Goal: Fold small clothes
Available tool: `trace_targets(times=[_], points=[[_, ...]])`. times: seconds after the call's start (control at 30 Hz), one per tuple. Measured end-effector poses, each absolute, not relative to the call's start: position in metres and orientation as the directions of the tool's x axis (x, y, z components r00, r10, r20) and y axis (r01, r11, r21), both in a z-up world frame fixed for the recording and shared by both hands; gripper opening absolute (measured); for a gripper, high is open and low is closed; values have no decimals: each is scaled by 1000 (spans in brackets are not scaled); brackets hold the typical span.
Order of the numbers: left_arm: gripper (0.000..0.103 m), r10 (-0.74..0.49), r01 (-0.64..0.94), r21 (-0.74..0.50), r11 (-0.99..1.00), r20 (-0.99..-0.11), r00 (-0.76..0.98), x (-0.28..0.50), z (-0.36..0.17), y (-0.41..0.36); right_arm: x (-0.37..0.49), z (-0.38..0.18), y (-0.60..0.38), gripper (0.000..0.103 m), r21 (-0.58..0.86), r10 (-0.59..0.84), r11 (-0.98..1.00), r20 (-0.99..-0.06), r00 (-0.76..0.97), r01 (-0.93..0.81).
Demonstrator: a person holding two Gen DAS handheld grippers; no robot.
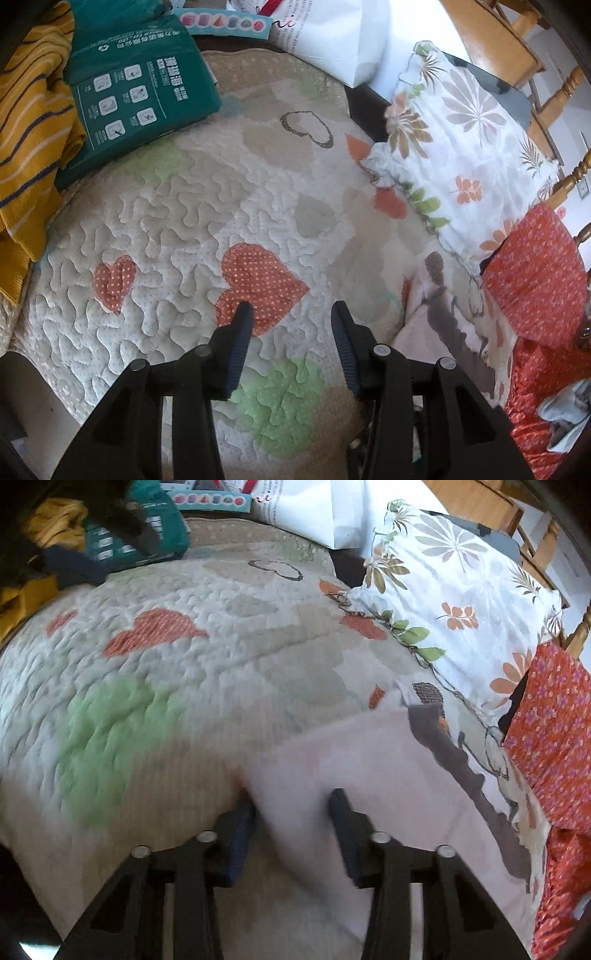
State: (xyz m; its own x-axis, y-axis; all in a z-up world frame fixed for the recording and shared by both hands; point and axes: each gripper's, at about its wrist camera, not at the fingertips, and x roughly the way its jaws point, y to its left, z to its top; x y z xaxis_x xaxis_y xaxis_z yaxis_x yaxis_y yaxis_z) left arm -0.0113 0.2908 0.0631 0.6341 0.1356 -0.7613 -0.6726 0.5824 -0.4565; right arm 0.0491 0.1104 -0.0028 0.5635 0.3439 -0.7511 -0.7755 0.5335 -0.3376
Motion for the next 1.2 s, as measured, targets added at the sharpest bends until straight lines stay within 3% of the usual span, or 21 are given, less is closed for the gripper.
trace_targets(times=[0.03, 0.1, 0.37, 0.57, 0.7, 0.8, 1.1, 1.2], points=[[42, 132, -673, -458, 581, -763, 633, -11, 62, 290, 54, -3, 114, 11, -311, 343, 547, -763, 547, -777], [42, 124, -669, -457, 586, -765, 631, -8, 61, 287, 64, 2, 113, 7, -263, 350, 576, -776, 524, -774], [43, 145, -648, -370, 666, -788, 599, 17, 61, 251, 145, 97, -46, 6, 155, 512, 793, -696, 504, -590], [43, 108, -553, -306, 775, -798, 592, 48, 59, 199, 181, 97, -243, 6, 361, 455, 891, -691, 562, -277], [43, 36, -458, -297, 838, -807, 589, 77, 53, 154, 170, 54, -312, 6, 332, 352, 933, -769, 533, -138], [43, -40, -373, -310, 875, -813, 581, 98, 49, 114, 164, 23, -335, 6, 374, 366, 924, -803, 470, -81], [49, -177, -111, -283, 953, -812, 557, 144, 40, -6, 151, 28, -319, 6, 240, 287, 958, -834, 471, -159], [49, -155, -59, -216, 975, -839, 521, 160, 27, -37, 155, 21, -319, 6, 225, 276, 960, -844, 460, -163]])
